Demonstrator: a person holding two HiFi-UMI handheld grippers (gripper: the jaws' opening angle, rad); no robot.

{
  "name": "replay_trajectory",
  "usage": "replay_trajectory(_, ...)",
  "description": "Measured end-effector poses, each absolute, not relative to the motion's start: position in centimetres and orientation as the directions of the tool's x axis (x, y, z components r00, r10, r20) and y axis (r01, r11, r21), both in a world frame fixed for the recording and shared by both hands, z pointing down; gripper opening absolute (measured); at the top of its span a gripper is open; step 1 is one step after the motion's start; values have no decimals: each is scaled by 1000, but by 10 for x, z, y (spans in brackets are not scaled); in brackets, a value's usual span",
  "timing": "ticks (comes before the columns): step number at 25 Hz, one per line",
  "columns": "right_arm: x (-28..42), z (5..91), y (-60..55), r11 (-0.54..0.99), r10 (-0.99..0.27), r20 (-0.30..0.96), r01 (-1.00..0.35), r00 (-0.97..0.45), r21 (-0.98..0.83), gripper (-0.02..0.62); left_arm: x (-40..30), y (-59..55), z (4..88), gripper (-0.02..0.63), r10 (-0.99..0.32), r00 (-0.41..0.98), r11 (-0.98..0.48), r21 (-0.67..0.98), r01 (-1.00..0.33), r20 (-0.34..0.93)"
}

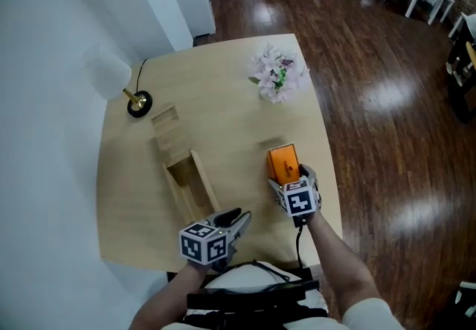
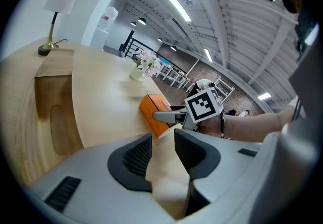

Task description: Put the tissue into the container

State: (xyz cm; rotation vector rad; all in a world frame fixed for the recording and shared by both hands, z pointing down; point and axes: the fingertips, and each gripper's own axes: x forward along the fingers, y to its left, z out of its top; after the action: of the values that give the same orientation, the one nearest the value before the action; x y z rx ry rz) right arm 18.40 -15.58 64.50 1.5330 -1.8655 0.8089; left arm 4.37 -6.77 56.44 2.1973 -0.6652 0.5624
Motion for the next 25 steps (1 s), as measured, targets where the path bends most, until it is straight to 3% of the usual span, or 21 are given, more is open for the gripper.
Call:
replay_trajectory(11, 185, 672, -153, 101, -572, 803, -986, -169, -136, 460, 39, -67, 563, 143, -292, 764, -572, 535, -622, 576)
replay_trajectory(25, 196, 628, -147, 33, -639, 760, -991, -121, -131, 423, 17, -70, 543, 143, -349, 772, -574, 530, -625, 532)
